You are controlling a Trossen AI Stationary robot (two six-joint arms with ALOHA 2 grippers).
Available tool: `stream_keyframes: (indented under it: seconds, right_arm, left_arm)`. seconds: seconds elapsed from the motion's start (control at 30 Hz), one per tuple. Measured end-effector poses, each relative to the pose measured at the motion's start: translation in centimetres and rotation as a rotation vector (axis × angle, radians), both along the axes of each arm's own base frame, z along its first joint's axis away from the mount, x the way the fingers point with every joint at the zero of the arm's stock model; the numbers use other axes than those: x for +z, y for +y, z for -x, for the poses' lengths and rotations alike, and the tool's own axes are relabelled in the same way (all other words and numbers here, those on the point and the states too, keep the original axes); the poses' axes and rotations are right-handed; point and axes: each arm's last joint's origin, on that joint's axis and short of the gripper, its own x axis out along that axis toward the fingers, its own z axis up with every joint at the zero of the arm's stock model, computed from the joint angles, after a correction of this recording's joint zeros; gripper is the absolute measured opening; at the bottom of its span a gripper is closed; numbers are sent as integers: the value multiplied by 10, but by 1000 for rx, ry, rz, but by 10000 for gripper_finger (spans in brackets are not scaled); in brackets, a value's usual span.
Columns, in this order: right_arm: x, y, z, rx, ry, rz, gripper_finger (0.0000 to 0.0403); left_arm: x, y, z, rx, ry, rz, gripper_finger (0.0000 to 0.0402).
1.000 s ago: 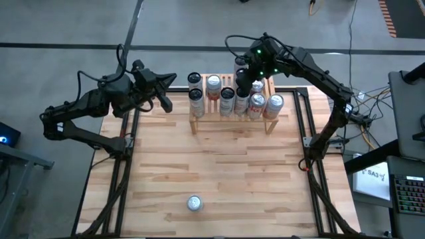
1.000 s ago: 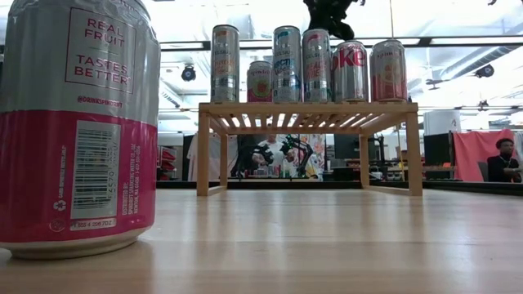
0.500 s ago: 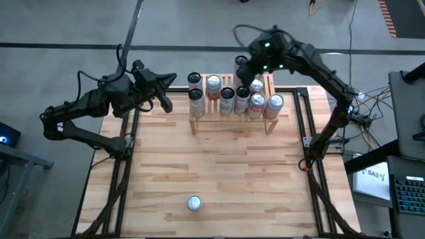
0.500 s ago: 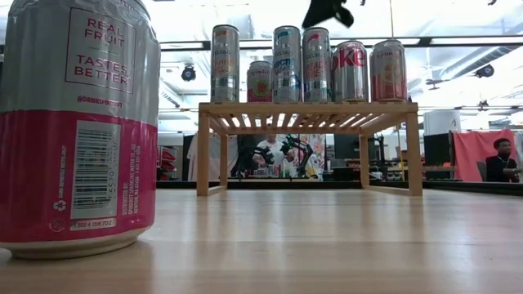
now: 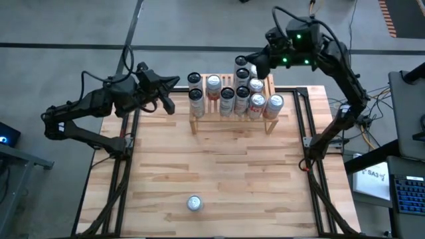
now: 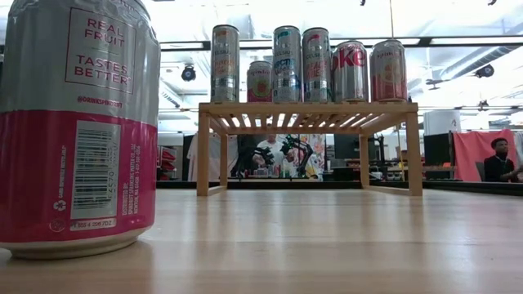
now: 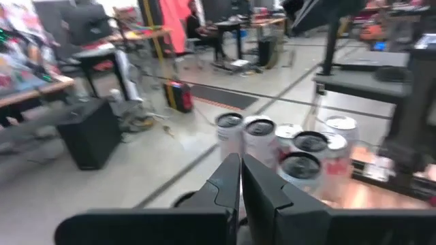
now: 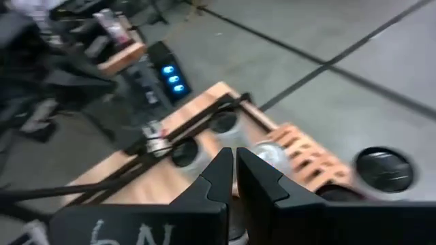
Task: Place canned beverage on shelf
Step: Put the pink and white soda can on the shelf aligned with the other pink and white soda cans
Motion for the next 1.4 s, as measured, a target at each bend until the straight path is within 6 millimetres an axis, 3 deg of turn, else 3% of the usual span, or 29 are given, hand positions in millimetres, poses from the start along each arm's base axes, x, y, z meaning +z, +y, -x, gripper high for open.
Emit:
stream_keyframes:
  seconds: [0.4,0.7,1.03,1.2,1.4]
  right_arm:
    - [-2,65,-27,296,-14,-86,12]
    - [-21,132,-64,410,72,-96,12]
    - [-65,212,-109,603,225,-73,12]
    - [-81,235,-119,648,282,-79,12]
    - [-80,247,-113,670,289,-97,12]
  left_arm:
    - [-14,-25,2,-266,55,229,0]
    - [-29,-72,1,-437,174,332,0]
    - [-53,-133,-4,-593,317,438,0]
    - [-68,-159,-14,-610,376,486,0]
    - [-85,-179,-25,-616,442,532,5]
